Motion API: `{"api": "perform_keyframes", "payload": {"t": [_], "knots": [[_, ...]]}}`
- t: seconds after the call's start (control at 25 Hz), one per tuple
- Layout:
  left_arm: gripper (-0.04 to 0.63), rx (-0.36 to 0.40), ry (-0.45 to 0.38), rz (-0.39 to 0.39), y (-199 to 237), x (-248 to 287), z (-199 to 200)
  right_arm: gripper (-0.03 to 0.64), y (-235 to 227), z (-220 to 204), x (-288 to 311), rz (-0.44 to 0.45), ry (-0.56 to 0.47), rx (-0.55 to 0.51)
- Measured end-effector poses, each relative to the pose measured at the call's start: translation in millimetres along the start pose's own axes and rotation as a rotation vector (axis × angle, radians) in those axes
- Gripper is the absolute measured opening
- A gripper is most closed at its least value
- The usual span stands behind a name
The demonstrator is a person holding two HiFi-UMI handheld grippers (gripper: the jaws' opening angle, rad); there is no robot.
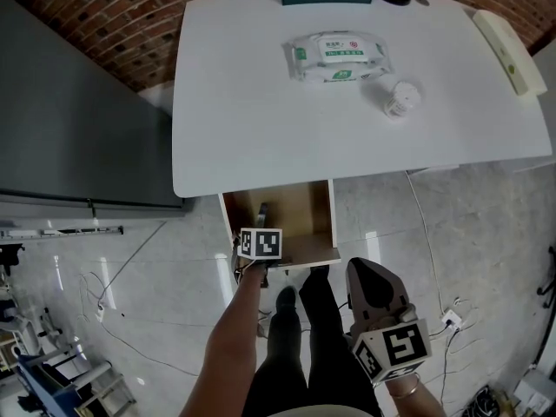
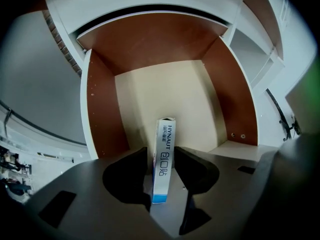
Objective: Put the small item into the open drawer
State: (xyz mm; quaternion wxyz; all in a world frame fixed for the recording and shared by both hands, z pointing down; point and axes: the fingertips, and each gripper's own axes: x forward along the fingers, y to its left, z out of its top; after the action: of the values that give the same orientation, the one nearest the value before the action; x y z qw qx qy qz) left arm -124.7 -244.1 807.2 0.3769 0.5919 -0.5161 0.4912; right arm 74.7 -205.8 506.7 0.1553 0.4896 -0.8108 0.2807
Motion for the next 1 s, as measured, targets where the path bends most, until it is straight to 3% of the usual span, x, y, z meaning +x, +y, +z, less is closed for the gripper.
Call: {"api": "perform_keyframes", "payload": {"t": [0.24,0.56,1.0], "knots": [[0.212,-0.046,-0.090,-0.055,1,-34,10,0.008,9,7,-6,0.002,-0.015,0.008],[0.210,-0.036,-0.272,-0.096,10,-110,29,0.008,29,17,-20,0.010,-0.035,-0.003],[0.155,-0.055,-0.507,-0.122,27,-241,28,0.008,62,35,-53,-0.005,-0.098,-0.030]]}}
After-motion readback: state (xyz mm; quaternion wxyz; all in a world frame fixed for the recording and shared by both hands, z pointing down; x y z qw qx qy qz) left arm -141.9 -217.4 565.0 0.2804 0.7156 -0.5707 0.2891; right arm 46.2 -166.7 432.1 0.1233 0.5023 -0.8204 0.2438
